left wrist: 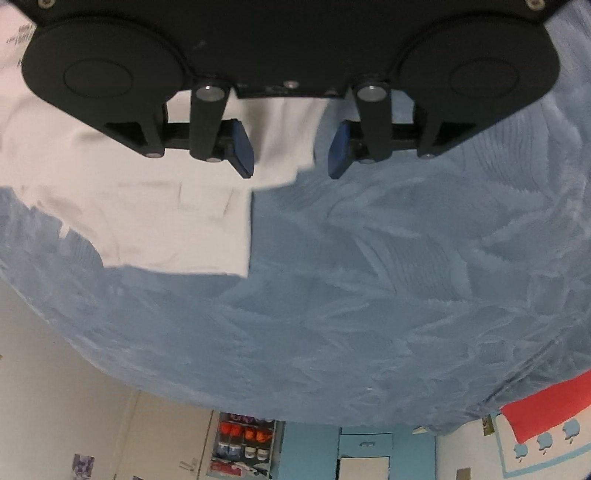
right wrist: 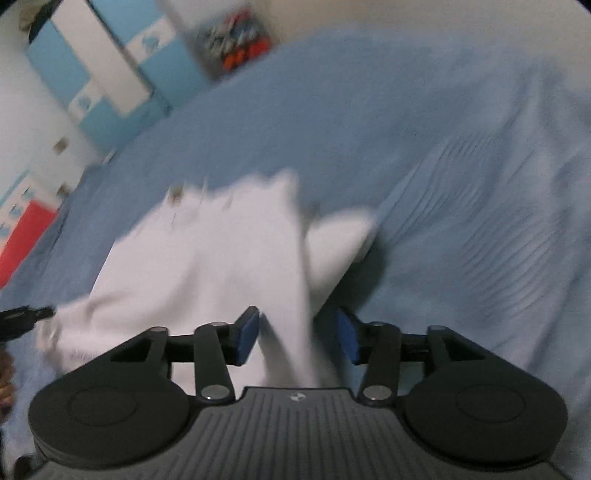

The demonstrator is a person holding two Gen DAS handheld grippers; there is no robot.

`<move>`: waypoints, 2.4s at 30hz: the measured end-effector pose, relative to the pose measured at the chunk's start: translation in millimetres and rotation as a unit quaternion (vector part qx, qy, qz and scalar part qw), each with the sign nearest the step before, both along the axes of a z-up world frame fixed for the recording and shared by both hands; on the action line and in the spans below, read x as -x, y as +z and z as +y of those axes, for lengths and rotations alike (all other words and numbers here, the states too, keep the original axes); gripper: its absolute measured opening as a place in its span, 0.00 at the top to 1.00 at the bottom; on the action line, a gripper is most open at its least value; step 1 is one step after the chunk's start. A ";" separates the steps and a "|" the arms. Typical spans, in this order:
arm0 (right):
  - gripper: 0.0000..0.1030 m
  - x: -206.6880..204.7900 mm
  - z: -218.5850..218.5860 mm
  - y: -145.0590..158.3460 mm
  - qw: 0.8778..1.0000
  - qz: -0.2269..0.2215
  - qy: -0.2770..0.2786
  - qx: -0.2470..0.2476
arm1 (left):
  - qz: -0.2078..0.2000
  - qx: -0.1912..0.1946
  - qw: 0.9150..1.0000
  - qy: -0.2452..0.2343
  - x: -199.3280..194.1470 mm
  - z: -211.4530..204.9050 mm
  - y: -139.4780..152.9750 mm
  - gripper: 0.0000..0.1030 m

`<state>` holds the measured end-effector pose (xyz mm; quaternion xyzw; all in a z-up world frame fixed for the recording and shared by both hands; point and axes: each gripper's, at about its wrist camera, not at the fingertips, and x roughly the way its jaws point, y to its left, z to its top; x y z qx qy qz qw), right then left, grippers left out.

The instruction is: Fold small clothes

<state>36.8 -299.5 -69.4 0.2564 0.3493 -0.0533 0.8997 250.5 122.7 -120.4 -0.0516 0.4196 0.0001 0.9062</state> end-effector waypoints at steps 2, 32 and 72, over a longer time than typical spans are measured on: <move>0.28 6.3 1.2 20.0 0.998 -0.034 -0.025 0.051 | -0.007 0.007 1.000 0.017 -12.5 -2.0 10.2 0.53; 0.92 -7.3 60.7 11.7 0.941 -0.181 -0.124 0.259 | -0.172 -0.082 0.977 -0.097 -81.0 -78.8 53.5 1.00; 0.22 20.2 -8.3 -21.3 0.993 -0.028 -0.113 -0.005 | 0.014 -0.033 0.986 -0.162 22.6 -181.8 -35.1 0.45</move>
